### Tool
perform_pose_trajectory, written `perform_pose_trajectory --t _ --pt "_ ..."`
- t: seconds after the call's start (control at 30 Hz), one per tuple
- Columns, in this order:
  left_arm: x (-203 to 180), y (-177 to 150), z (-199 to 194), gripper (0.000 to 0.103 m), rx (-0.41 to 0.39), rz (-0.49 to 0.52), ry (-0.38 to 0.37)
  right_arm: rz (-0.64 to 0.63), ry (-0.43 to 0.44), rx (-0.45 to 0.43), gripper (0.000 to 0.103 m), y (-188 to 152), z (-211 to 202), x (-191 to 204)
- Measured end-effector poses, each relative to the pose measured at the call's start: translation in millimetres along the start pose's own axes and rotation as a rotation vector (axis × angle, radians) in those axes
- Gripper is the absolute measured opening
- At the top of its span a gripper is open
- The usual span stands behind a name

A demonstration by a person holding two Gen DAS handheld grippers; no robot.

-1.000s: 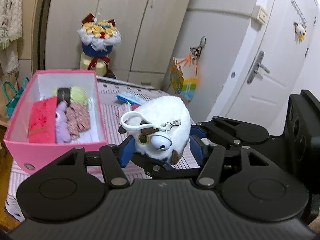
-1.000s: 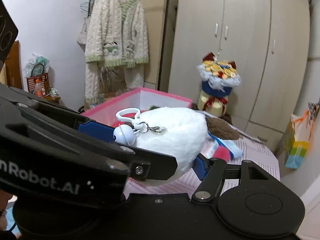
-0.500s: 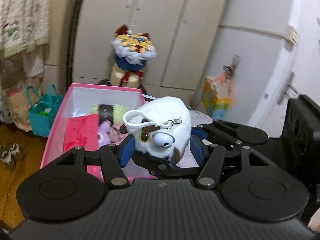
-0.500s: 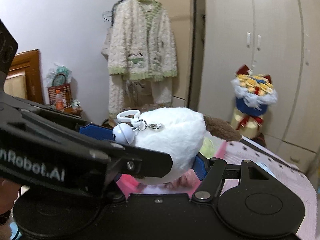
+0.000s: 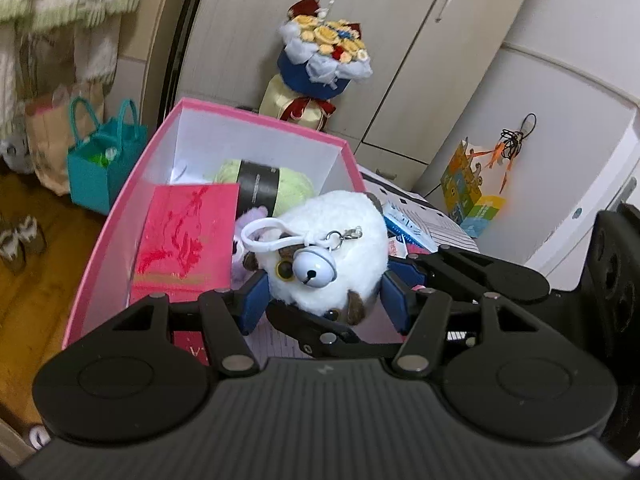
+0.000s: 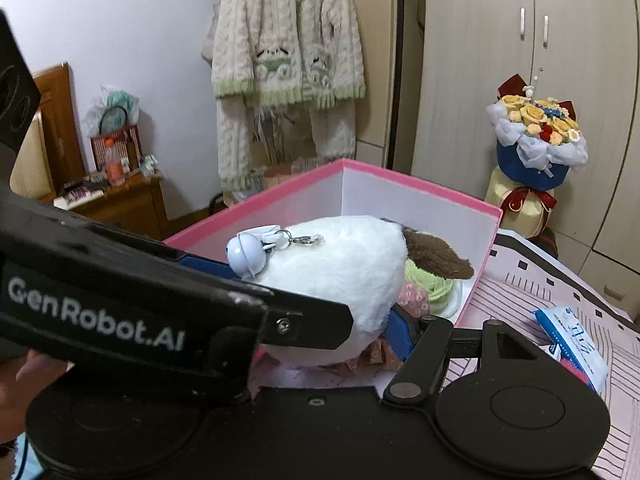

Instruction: Organize soft objects

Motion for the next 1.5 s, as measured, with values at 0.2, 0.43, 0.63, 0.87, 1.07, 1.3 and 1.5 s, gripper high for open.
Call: perform_pose_trajectory --t 0.2,0.43,0.63,0.87,1.07,1.3,1.5 --pt "10.8 -6.7 18.5 0.059 0.080 -0.049 -0.020 -0.078 -0.065 0.091 0.072 -5.6 12.4 4.5" --pt "4.9 -9.2 3.4 0.063 0.046 -0.049 -0.019 -0.030 -0.090 0.041 0.077 -5.6 -10.2 1.9" --pt "-19.4 -3.5 -39.7 0.067 -0.056 0.046 -0.016 0.053 -0.026 -0.066 0.077 -3.0 -59.1 -12.7" --pt "-49.3 -7.0 -83.0 0.067 -0.094 0.165 -0.033 0.004 -0.060 -0.125 0.077 -6.4 -114.6 -14.5" --pt "-82.7 -16.3 -115.7 0.067 -0.144 0.272 -0.047 0.011 -0.105 -0.156 0.077 -12.9 -161.5 -28.3" --pt "-120.3 -27.4 -115.1 0.069 -0.129 0.331 -0.089 0.057 -0.111 -0.209 0.077 -28.0 -207.3 -57.9" --pt "-146.2 -34.0 -91.2 0.073 -0.104 0.345 -0.142 0.000 -0.164 -0.231 0.077 -43.5 -224.1 -76.8"
Point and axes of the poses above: each gripper's, at about its wrist camera, not at the fingertips, and z roughly the way its jaws point, x to its left, y to its top, the point moved 1 cm from there along z, roughly the way its jaws point, and after that the axes turned 5 degrees about -x, right-handed, at the moved point
